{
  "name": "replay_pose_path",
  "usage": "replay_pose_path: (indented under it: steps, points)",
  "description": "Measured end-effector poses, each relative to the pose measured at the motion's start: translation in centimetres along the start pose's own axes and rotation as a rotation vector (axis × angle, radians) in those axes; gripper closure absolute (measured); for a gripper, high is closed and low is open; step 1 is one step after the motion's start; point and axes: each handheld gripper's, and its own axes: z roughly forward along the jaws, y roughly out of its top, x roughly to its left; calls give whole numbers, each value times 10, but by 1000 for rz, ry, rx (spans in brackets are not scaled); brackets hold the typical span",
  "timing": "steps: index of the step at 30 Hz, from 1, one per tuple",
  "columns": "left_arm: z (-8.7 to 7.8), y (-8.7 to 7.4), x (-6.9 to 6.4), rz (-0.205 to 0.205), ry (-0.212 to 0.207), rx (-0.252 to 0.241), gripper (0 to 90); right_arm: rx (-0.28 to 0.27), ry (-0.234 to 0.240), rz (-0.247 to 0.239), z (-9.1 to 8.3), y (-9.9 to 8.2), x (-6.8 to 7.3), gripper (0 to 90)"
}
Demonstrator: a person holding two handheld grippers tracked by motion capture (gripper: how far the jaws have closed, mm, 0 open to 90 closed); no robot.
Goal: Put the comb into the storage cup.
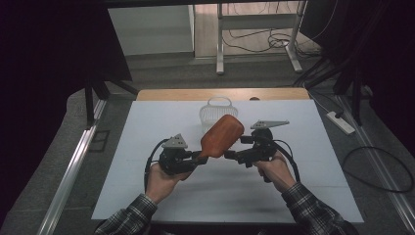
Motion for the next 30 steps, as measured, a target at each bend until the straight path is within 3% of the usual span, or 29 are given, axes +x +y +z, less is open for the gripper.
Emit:
replay_pose_path:
  steps: [12,27,30]
  points:
    - [0,0,-1,-3,-12,-8,710,24,-7,7,16,7,0,0]
    - [1,0,-3,-6,-14,-28,709,-22,35,111,28,13,-6,7]
    - [2,-1,-3,-3,-17,-28,710,-37,54,138,29,14,-8,59]
